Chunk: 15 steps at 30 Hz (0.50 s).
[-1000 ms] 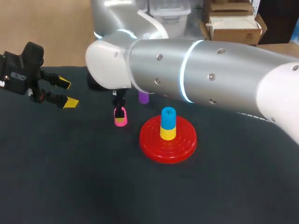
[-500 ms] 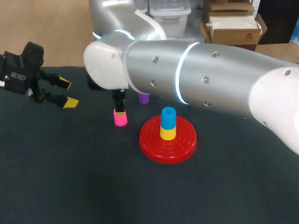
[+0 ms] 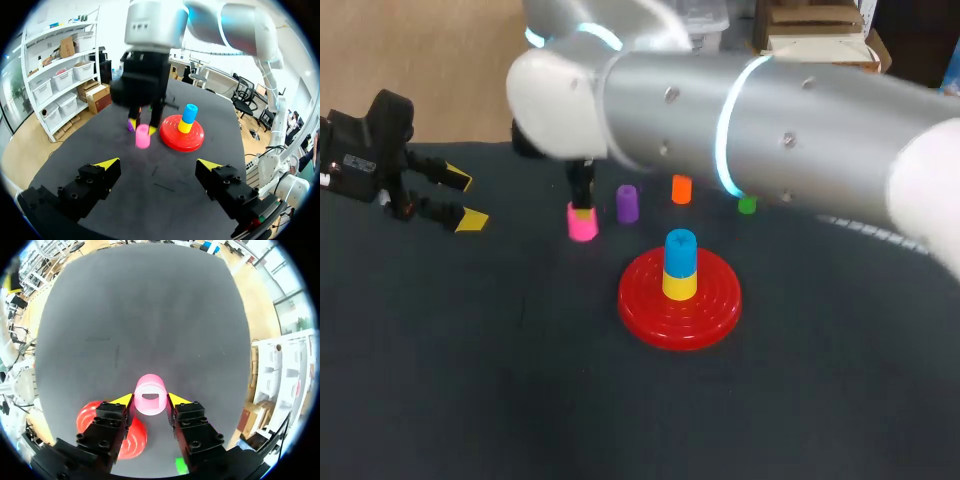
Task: Pick up and stack the cylinders on the red base in this order: pink,purple,orange,green
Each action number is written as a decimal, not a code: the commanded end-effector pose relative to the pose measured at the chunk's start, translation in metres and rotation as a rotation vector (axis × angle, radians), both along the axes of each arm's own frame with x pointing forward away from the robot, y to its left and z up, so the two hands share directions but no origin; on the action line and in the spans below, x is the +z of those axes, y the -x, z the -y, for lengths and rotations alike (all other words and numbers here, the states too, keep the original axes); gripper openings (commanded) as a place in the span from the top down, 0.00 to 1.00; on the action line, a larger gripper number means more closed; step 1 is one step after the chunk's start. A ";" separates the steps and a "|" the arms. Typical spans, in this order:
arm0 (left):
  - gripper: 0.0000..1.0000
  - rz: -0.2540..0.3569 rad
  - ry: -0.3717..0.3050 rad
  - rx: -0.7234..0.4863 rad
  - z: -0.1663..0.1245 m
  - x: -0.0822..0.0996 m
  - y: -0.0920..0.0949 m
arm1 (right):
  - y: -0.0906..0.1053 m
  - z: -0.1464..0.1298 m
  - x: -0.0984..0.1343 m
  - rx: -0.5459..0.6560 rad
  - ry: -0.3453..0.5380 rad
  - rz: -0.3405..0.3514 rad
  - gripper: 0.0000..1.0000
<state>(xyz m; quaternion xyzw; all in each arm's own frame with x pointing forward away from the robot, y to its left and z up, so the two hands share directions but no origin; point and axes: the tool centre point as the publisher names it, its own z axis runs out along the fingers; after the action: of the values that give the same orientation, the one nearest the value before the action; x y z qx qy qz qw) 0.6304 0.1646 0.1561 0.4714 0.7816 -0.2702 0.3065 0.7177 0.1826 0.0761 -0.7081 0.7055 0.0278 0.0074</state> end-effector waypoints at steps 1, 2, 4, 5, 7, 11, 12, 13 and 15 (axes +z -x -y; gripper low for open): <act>0.00 0.003 0.003 -0.002 -0.001 -0.001 0.000 | 0.024 0.043 0.036 -0.014 -0.035 0.033 1.00; 0.00 0.003 0.003 -0.002 -0.001 -0.001 0.000 | 0.027 0.050 0.041 -0.014 -0.029 0.037 1.00; 0.00 0.003 0.003 -0.002 -0.001 -0.001 0.000 | 0.036 0.062 0.052 -0.004 -0.013 0.036 1.00; 0.00 0.003 0.003 -0.002 -0.001 -0.001 0.000 | 0.041 0.068 0.057 -0.003 -0.011 0.038 1.00; 0.00 0.003 0.003 -0.002 -0.001 -0.001 0.000 | 0.051 0.079 0.069 0.002 -0.003 0.044 1.00; 0.00 0.003 0.003 -0.002 -0.001 -0.001 0.000 | 0.074 0.103 0.087 0.001 -0.010 0.056 1.00; 0.00 0.003 0.003 -0.002 -0.001 -0.001 0.000 | 0.078 0.108 0.091 -0.012 -0.019 0.050 1.00; 0.00 0.003 0.003 -0.002 -0.001 -0.001 0.000 | 0.083 0.114 0.094 -0.023 -0.026 0.059 1.00; 0.00 0.003 0.003 -0.002 -0.001 -0.001 0.000 | 0.090 0.125 0.099 -0.050 -0.034 0.068 1.00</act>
<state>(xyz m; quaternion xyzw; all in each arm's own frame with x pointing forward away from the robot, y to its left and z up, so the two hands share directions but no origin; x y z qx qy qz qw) 0.6304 0.1645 0.1561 0.4714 0.7815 -0.2702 0.3065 0.6703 0.0940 0.1664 -0.6943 0.7171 0.0247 -0.0551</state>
